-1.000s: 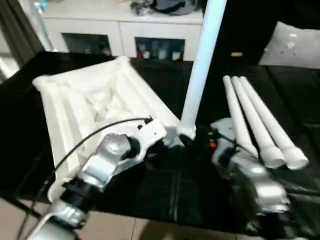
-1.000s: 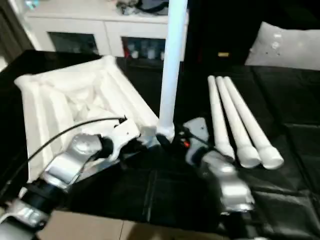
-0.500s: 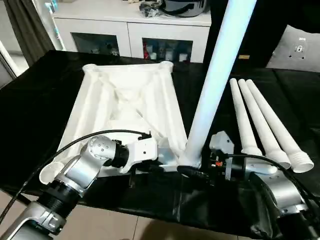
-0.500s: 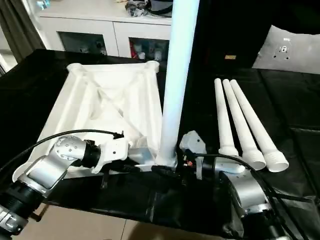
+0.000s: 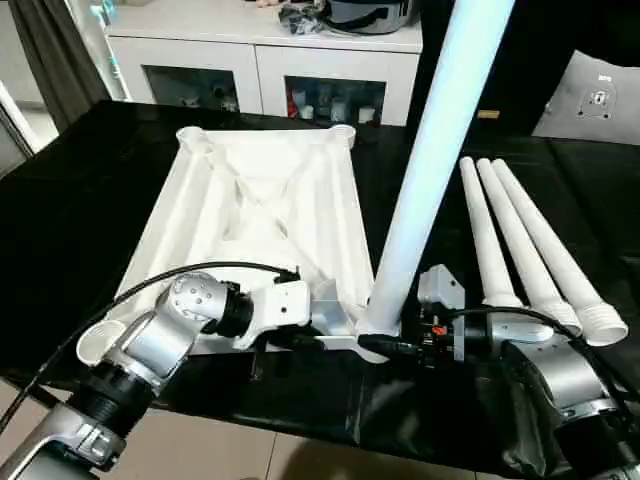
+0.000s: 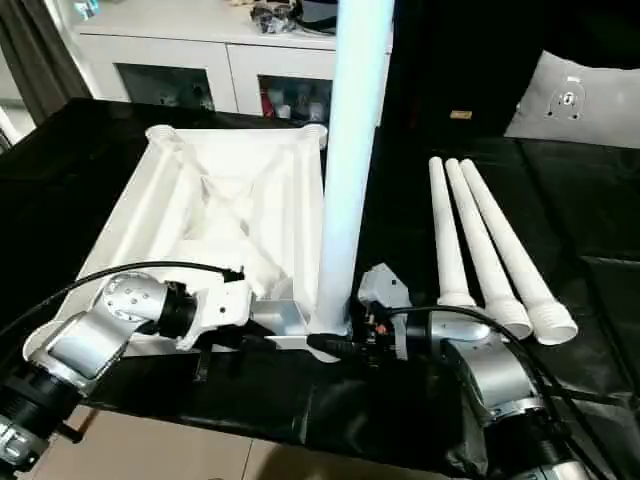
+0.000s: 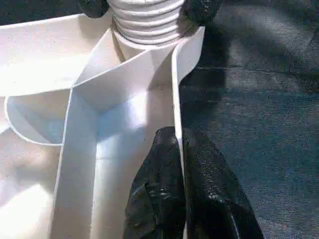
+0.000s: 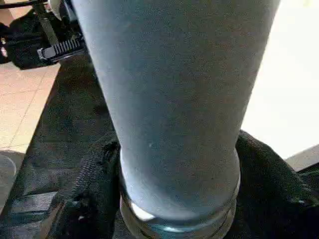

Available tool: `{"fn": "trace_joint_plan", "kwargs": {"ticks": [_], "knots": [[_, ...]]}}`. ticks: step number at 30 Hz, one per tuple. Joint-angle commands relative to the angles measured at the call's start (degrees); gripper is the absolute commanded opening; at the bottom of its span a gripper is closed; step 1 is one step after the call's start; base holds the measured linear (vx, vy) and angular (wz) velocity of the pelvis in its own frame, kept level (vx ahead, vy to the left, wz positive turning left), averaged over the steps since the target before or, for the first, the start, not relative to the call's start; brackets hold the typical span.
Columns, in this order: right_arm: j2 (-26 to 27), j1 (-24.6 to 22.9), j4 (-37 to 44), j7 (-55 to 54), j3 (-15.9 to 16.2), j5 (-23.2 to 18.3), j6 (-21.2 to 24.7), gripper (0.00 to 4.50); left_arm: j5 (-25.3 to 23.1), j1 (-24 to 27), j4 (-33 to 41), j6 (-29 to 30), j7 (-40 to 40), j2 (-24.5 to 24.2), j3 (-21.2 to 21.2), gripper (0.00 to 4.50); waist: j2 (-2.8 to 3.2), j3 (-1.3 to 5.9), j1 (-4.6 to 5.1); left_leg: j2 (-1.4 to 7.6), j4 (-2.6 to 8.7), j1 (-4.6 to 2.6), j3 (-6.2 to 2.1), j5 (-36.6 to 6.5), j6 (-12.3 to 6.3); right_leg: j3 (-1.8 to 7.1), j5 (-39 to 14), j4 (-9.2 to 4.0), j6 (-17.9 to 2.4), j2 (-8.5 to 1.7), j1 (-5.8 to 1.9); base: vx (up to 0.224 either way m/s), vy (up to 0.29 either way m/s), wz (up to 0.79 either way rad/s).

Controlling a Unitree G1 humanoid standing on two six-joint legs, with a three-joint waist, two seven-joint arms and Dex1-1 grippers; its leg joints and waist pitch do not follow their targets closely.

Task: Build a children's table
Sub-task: Rotate leg to tighten

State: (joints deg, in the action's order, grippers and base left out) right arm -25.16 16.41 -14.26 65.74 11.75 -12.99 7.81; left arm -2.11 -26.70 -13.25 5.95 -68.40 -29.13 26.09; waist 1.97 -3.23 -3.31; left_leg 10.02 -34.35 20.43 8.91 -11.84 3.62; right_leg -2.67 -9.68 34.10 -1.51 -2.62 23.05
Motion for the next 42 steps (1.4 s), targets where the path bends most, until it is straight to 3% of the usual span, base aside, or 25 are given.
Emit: {"fn": "trace_joint_plan", "kwargs": {"ticks": [1,10,13,14,15,16,18,20,22,23,26,28,29,30,33,39,40,42], "knots": [[-0.07,0.32,-0.54,1.37,0.69,-0.64,-0.21,2.77,-0.89,0.65,1.14,-0.24,-1.27,-0.88,1.16,0.0,-0.44,3.88,0.12,2.58,3.68,0.17,-0.29,-6.92,-3.93,2.46,-14.25,-3.88,-11.56,-4.72,-3.37,0.0,0.0,0.0],[1.97,-2.3,2.34,1.13,1.64,-2.05,1.84,2.75,0.25,1.45,2.02,2.71,-0.76,-0.3,0.42,0.0,-0.3,3.78,0.15,2.59,3.74,0.15,-0.28,-7.44,-3.79,2.43,-14.73,-3.99,-11.69,-4.74,-3.34,0.0,0.0,0.0],[4.53,-3.68,4.72,-4.25,1.77,-1.86,6.61,2.75,0.8,1.75,3.5,7.85,3.02,1.89,-0.97,0.0,-0.34,3.47,0.33,2.62,3.99,-0.03,-0.27,-8.84,-3.23,2.49,-17.3,-4.27,-11.18,-4.68,-3.22,0.0,0.0,0.0],[6.26,-3.87,4.93,-7.99,1.97,-0.27,6.77,2.74,0.75,1.6,3.93,10.44,5.71,3.49,-1.82,0.0,-0.33,3.38,0.32,2.58,4.04,-0.06,-0.28,-9.18,-2.86,2.49,-18.31,-4.35,-10.88,-4.74,-3.2,0.0,0.0,0.0],[8.7,-3.72,4.49,-12.85,1.77,1.49,6.74,2.74,0.53,1.3,4.08,13.1,9.19,5.51,-2.93,0.0,0.17,2.87,0.49,2.5,4.24,-0.22,-0.32,-10.76,-2.1,2.47,-21.87,-4.73,-10.01,-4.68,-2.79,0.0,0.0,0.0],[10.0,-3.58,4.19,-15.33,1.54,2.29,6.85,2.74,0.37,1.16,4.12,14.33,10.91,6.51,-3.49,0.0,-0.22,2.87,0.97,2.28,4.32,-0.23,-0.41,-12.06,-1.2,2.27,-25.14,-5.05,-9.02,-4.62,-2.86,0.0,0.0,0.0],[14.19,-2.66,2.69,-22.44,-0.13,3.0,8.14,2.74,0.01,0.84,4.55,16.9,14.46,9.18,-4.31,0.0,-0.35,2.77,1.83,1.92,4.37,-0.03,-0.66,-13.71,-0.96,2.12,-30.5,-5.64,-6.43,-4.74,-2.83,0.0,0.0,0.0],[18.01,-1.96,1.6,-27.69,-1.8,2.55,9.05,2.74,-0.41,0.48,4.88,19.44,18.26,12.07,-5.05,0.0,-0.18,2.71,2.27,1.86,4.23,-0.32,-0.64,-14.89,-0.88,2.04,-32.26,-6.04,-5.99,-4.72,-2.29,0.0,0.0,0.0],[21.2,-1.27,0.54,-30.95,-2.64,2.09,8.63,2.74,-1.18,-0.16,4.76,22.0,22.52,15.27,-5.69,0.0,-0.37,2.76,2.69,1.71,4.19,-0.19,-0.79,-15.35,-0.96,1.82,-33.17,-6.23,-5.21,-4.68,-2.35,0.0,0.0,0.0],[22.51,-0.73,-0.45,-33.12,-2.96,2.57,8.21,2.74,-1.56,-0.67,4.2,22.76,24.87,16.94,-6.14,0.0,-0.23,2.7,2.91,1.76,4.11,-0.56,-0.8,-16.39,-1.22,1.71,-33.75,-6.48,-5.18,-4.66,-1.92,0.0,0.0,0.0],[26.49,1.43,-4.22,-42.71,-4.53,5.64,8.87,2.74,-3.45,-2.94,1.93,24.67,33.62,23.04,-7.8,0.0,-0.22,3.1,3.19,1.87,4.27,-0.1,-0.85,-15.06,-1.81,1.73,-29.06,-6.06,-6.05,-4.59,-2.31,0.0,0.0,0.0],[26.96,1.75,-4.93,-43.47,-4.85,5.89,8.86,2.74,-3.8,-3.34,1.56,24.47,34.99,24.14,-8.02,0.0,-0.09,3.25,3.15,1.8,4.21,-0.22,-0.75,-14.43,-1.97,1.69,-26.05,-5.91,-6.96,-4.55,-2.34,0.0,0.0,0.0],[27.06,1.88,-5.55,-44.57,-5.3,6.79,8.36,2.74,-3.98,-3.68,1.63,24.75,35.54,24.99,-7.74,0.0,-0.07,3.42,2.93,1.89,4.19,0.15,-0.69,-12.78,-2.67,1.87,-21.94,-5.49,-8.18,-4.72,-2.72,0.0,0.0,0.0],[26.89,1.85,-5.81,-45.01,-5.46,7.43,7.81,3.3,-4.12,-3.73,1.81,25.02,35.35,25.03,-7.42,0.0,-0.08,3.56,2.86,1.99,4.12,0.27,-0.61,-11.29,-3.06,1.94,-18.77,-5.2,-9.07,-4.72,-2.79,0.0,0.0,0.0],[25.6,1.18,-5.99,-44.12,-5.46,8.42,5.96,3.51,-5.48,-3.5,1.82,23.85,33.66,23.41,-5.76,0.0,0.04,3.83,2.71,1.96,3.86,0.75,-0.55,-8.22,-4.29,1.89,-13.38,-4.69,-10.7,-4.94,-3.34,0.0,0.0,0.0],[23.28,-0.42,-4.94,-41.41,-7.3,7.28,2.35,4.03,-6.6,-2.9,0.66,20.8,30.24,19.96,-4.03,0.0,0.63,3.77,2.63,2.28,3.92,0.61,-0.7,-8.62,-4.65,1.49,-13.15,-4.72,-11.81,-5.08,-3.46,0.0,0.0,0.0],[22.57,-0.81,-4.33,-40.22,-7.39,6.91,1.79,4.26,-6.5,-2.82,0.51,20.4,29.63,19.46,-4.01,0.0,0.52,3.7,2.69,2.26,3.95,0.65,-0.69,-9.12,-4.58,1.47,-13.8,-4.83,-11.63,-5.05,-3.48,0.0,0.0,0.0],[19.88,-2.09,-2.35,-35.66,-7.27,5.93,0.05,4.31,-6.06,-2.49,0.13,18.29,27.3,17.77,-3.71,0.0,0.51,3.63,2.66,2.33,4.05,0.65,-0.77,-10.56,-4.43,1.44,-16.0,-5.04,-10.81,-5.06,-3.55,0.0,0.0,0.0]]}}
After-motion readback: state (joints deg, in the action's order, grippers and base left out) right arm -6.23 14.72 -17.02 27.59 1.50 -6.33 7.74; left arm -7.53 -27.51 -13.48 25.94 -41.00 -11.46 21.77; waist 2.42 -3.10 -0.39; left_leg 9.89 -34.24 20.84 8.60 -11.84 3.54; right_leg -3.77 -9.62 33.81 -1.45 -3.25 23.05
